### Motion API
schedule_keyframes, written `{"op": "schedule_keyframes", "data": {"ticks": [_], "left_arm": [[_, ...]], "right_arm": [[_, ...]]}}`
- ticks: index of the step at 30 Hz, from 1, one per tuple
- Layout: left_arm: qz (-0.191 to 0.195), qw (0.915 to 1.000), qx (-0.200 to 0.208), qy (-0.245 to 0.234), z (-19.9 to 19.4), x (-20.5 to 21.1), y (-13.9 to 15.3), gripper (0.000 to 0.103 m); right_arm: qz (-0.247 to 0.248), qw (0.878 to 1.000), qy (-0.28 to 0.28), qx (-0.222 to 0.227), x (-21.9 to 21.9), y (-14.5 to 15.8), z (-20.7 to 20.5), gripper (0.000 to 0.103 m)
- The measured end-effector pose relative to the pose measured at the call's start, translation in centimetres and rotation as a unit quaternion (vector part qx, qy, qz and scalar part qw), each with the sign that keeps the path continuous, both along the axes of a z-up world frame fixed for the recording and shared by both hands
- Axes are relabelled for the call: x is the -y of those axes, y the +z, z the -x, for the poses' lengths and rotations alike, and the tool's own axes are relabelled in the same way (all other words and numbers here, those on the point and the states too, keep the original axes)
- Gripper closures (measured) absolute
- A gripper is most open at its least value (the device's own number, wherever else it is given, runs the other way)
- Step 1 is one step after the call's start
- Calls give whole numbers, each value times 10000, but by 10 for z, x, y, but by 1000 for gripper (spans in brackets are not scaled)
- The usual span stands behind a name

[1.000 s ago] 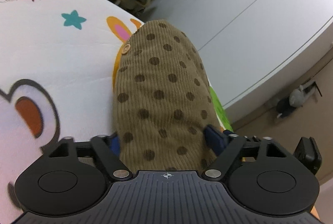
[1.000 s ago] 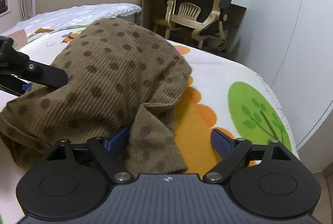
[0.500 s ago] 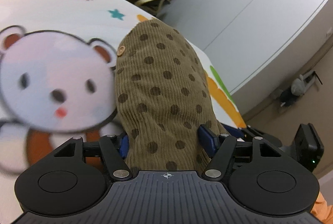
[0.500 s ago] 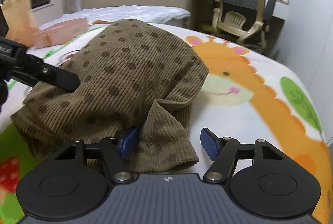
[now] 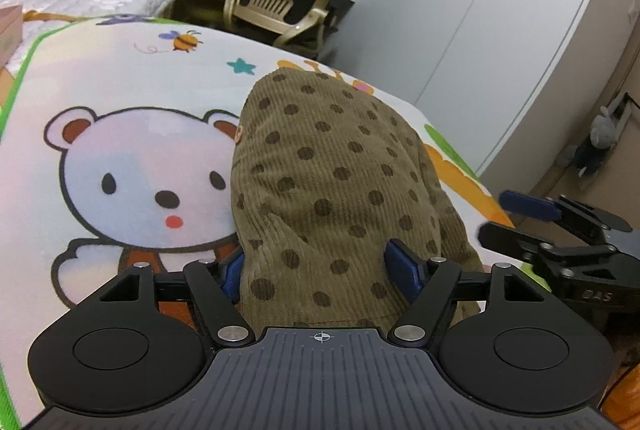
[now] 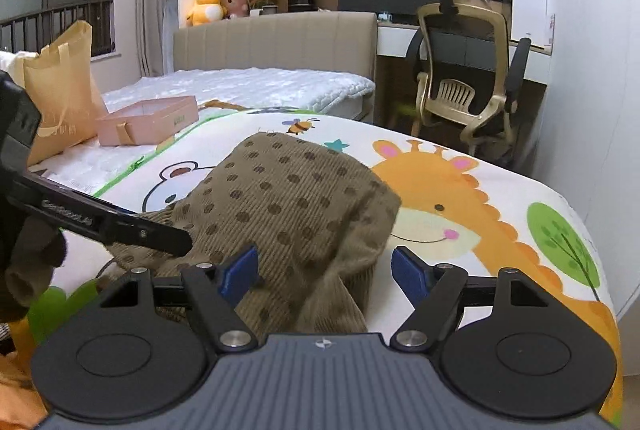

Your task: Fold clothes

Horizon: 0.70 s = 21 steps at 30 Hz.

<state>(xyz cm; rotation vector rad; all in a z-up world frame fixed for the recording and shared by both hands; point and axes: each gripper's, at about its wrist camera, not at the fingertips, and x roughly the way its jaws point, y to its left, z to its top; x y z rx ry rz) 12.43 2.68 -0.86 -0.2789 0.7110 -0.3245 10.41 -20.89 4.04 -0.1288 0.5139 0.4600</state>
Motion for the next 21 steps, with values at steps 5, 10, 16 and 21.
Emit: {"op": "schedule_keyframes", "data": {"ticks": [5,10,16,21], "left_arm": [[-81,10000,6,22,1,-1,-1,23],[-178,9998,48,20,4,-2,0,20],[-305,9992,272,30,6,-1,9,14],[-658,9976,215,16,2,5,0,14]], "right_arm": [[488,9978,-170,-425,-11,-38,-21,27],[511,9958,-522,-544,10,-47,-21,22],[645,9938,-679,-597,27,-46,-17,21],[372,9982,-408,-237,18,-16,-18,21]]}}
